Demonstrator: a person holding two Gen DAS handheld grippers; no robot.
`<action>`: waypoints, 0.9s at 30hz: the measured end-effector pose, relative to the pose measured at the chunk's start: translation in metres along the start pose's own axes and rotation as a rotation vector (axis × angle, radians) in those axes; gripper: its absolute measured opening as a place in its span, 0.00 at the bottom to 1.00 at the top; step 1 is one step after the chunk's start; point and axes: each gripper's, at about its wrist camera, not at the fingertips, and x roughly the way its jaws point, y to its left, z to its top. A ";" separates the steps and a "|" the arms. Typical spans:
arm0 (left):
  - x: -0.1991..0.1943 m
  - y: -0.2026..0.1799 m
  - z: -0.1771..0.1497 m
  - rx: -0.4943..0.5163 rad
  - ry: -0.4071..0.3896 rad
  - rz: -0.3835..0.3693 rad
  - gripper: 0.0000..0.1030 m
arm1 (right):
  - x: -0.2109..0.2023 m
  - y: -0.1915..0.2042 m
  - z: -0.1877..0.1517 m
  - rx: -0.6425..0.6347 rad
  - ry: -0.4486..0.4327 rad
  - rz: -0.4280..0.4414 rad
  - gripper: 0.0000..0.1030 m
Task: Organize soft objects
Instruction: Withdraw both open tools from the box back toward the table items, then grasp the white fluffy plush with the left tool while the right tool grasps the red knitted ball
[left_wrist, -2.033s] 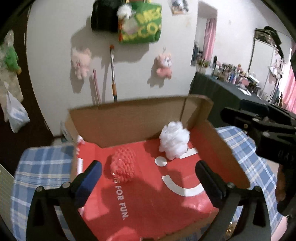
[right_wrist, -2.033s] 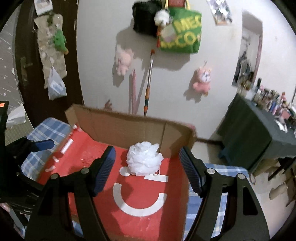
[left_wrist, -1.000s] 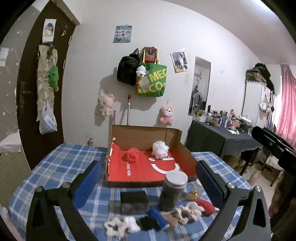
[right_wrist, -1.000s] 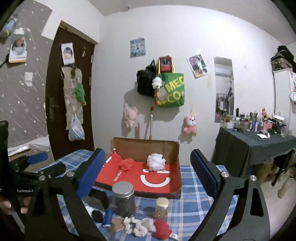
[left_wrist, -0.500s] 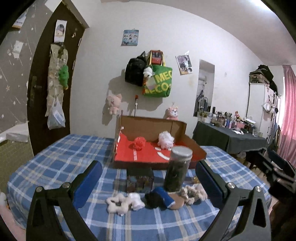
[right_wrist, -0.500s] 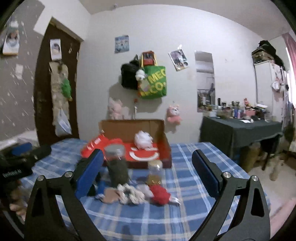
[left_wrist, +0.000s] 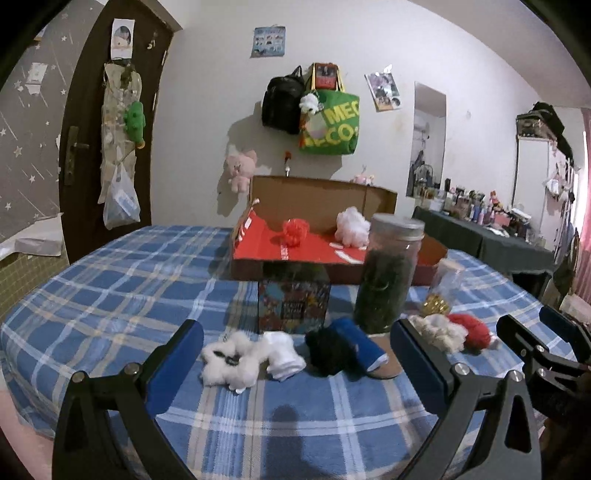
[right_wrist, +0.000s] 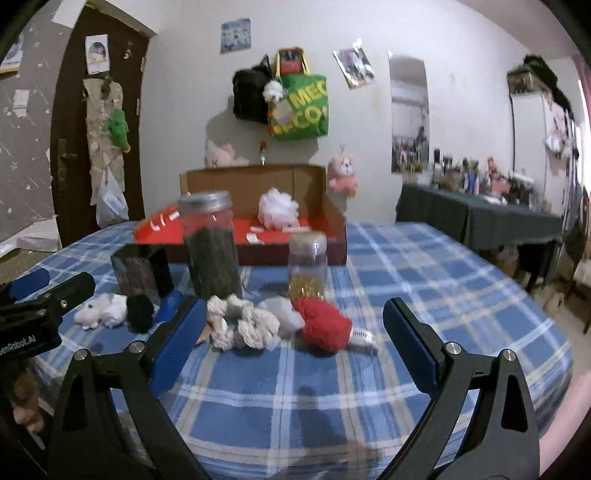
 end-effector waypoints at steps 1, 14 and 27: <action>0.003 -0.001 -0.002 0.005 0.007 0.002 1.00 | 0.003 -0.001 -0.003 -0.002 0.004 -0.006 0.95; 0.034 -0.003 -0.014 0.017 0.088 0.037 1.00 | 0.040 -0.012 -0.020 0.031 0.121 -0.012 0.95; 0.044 0.005 -0.010 0.022 0.142 0.037 1.00 | 0.052 -0.013 -0.018 0.026 0.181 0.004 0.95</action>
